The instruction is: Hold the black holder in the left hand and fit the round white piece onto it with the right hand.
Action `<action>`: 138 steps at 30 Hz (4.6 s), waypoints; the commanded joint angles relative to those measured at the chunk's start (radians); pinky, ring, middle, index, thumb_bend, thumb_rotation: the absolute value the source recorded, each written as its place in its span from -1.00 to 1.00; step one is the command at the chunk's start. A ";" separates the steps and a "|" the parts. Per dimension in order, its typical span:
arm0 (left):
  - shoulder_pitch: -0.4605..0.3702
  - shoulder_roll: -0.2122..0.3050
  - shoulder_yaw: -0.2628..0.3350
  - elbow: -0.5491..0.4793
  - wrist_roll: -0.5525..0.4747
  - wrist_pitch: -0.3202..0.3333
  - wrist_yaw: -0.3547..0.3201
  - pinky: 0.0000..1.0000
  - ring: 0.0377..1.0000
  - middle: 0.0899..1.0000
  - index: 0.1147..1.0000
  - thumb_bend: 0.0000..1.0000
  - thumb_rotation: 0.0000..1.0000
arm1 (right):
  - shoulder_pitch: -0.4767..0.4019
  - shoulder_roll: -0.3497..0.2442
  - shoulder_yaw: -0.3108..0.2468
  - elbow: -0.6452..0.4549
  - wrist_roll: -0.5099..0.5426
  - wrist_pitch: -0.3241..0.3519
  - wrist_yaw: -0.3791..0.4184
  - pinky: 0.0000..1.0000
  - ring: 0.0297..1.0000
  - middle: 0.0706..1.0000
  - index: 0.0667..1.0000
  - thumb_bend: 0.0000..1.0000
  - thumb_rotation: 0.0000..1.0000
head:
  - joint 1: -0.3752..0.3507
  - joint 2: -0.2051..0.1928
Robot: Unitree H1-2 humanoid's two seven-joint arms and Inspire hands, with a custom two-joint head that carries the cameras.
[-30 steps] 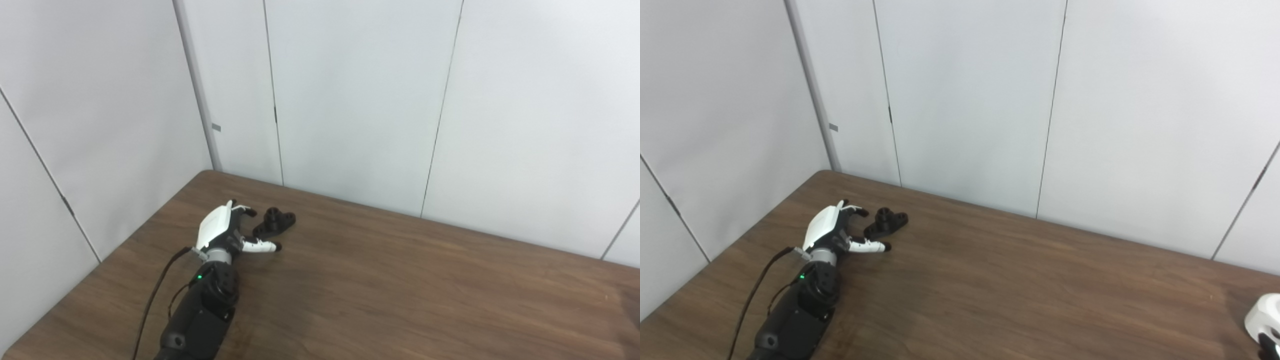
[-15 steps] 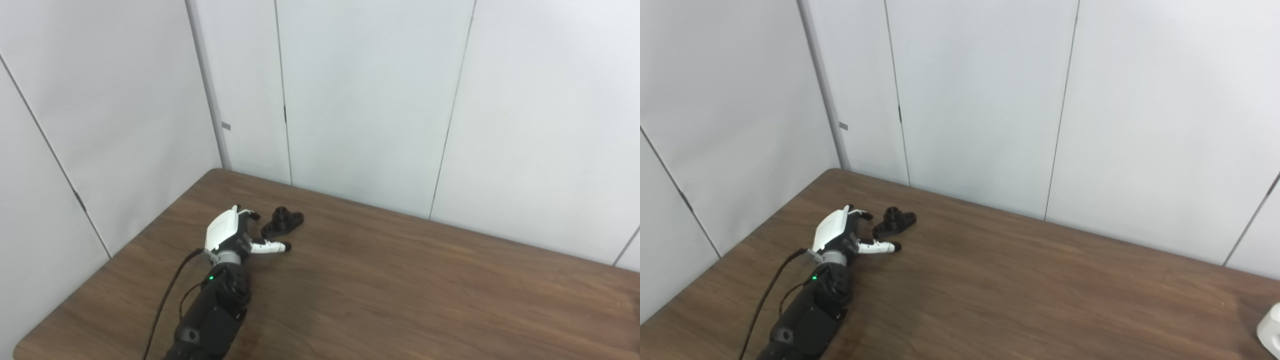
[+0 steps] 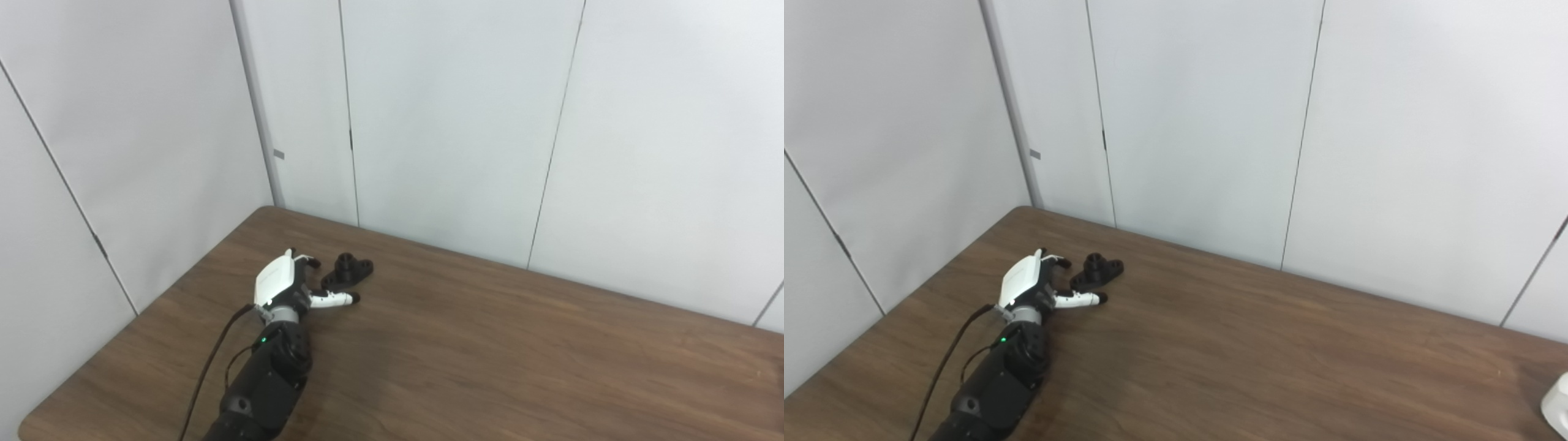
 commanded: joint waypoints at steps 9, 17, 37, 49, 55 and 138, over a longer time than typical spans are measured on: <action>-0.024 0.021 -0.057 0.020 0.018 0.006 0.007 0.93 0.98 0.92 0.20 0.63 -0.70 | 0.055 0.022 0.008 0.043 0.008 -0.033 -0.008 0.89 0.94 0.97 0.98 0.90 0.38 | -0.001 0.000; -0.017 0.025 -0.082 0.039 0.013 0.001 0.013 0.86 0.97 0.91 0.14 0.62 -0.82 | 0.059 0.022 0.007 0.036 0.011 -0.028 -0.006 0.83 0.91 0.95 0.95 0.90 0.38 | -0.008 0.005; -0.021 0.046 -0.199 0.121 0.107 0.008 0.074 0.84 0.93 0.85 -0.11 0.17 -0.89 | 0.083 0.027 0.003 -0.020 0.013 0.012 -0.007 0.57 0.78 0.83 0.84 1.00 0.35 | -0.015 0.013; -0.026 0.028 -0.196 0.156 0.104 -0.014 0.130 0.77 0.86 0.79 -0.17 0.04 -0.90 | 0.091 0.025 0.005 -0.032 0.018 0.016 -0.010 0.42 0.72 0.79 0.79 1.00 0.39 | -0.019 0.016; -0.029 0.029 -0.209 0.159 0.119 0.007 0.120 0.73 0.83 0.75 -0.17 0.04 -0.90 | 0.089 0.023 0.007 -0.026 0.016 0.002 -0.013 0.34 0.68 0.76 0.77 1.00 0.41 | -0.019 0.016; 0.275 0.009 -0.273 -0.520 0.027 -0.212 -0.259 0.93 0.92 0.74 -0.17 0.04 -0.92 | 0.073 0.103 -0.019 -0.287 -0.103 0.231 -0.138 0.98 1.00 1.00 1.00 0.53 -0.52 | -0.407 0.108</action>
